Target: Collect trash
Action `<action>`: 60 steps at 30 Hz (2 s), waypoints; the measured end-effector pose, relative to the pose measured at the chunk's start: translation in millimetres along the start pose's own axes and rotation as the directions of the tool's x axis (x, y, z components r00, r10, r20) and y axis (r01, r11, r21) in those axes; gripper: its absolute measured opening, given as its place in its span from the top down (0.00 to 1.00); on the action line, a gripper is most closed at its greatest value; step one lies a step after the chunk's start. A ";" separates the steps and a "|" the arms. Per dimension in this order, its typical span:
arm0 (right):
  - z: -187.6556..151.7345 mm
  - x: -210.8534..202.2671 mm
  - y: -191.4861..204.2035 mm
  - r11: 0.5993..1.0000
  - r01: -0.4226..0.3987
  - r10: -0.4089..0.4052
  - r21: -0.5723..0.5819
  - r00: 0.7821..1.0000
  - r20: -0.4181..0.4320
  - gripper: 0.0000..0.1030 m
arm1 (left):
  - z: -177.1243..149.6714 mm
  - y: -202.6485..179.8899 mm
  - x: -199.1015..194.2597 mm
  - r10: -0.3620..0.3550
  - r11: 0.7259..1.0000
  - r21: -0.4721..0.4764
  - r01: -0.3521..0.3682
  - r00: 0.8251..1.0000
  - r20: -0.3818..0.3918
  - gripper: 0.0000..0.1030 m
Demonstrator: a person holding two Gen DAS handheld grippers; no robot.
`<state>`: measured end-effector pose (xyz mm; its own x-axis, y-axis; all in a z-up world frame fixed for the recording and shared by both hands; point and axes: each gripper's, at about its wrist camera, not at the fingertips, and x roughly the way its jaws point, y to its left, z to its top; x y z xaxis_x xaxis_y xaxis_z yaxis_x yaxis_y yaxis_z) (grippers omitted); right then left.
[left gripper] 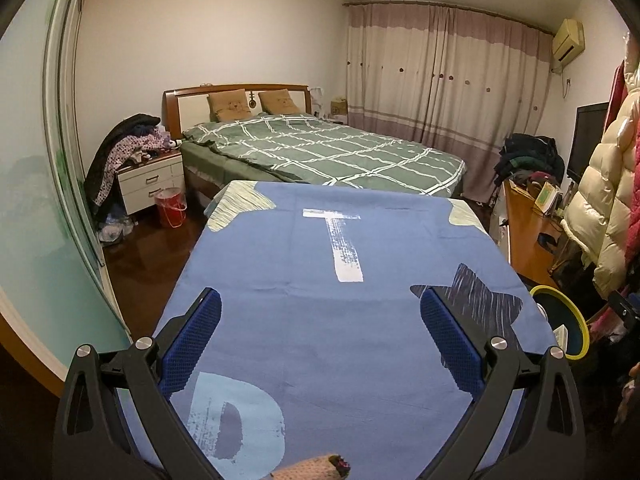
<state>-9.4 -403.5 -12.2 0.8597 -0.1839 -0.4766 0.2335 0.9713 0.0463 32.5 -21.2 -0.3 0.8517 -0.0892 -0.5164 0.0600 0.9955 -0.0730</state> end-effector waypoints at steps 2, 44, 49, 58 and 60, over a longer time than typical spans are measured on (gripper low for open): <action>0.0 0.1 0.2 1.000 -0.002 0.002 0.001 1.000 0.000 0.14 | 0.4 0.7 0.2 -0.002 1.000 -0.001 0.002 1.000 0.000 0.05; -0.9 6.2 3.0 1.000 -0.013 0.013 0.000 1.000 -0.009 0.14 | -3.5 -2.4 5.2 0.013 1.000 0.027 -0.013 1.000 -0.003 0.05; -0.9 6.4 3.0 1.000 -0.012 0.012 0.000 1.000 -0.011 0.14 | -3.5 -2.3 5.6 0.001 1.000 0.026 -0.001 1.000 -0.006 0.05; -1.5 7.5 4.0 1.000 -0.012 0.012 0.000 1.000 -0.011 0.14 | -5.4 -4.4 5.2 -0.021 0.999 0.040 0.021 1.000 -0.006 0.05; -1.6 7.6 4.3 1.000 -0.012 0.012 0.000 1.000 -0.013 0.14 | -4.9 -4.5 5.4 -0.020 0.999 0.043 0.020 1.000 -0.007 0.05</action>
<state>-2.6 -400.6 -17.0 0.8565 -0.1704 -0.4871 0.2231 0.9734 0.0517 34.3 -26.3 -6.9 0.8468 -0.1091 -0.5206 0.0993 0.9940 -0.0469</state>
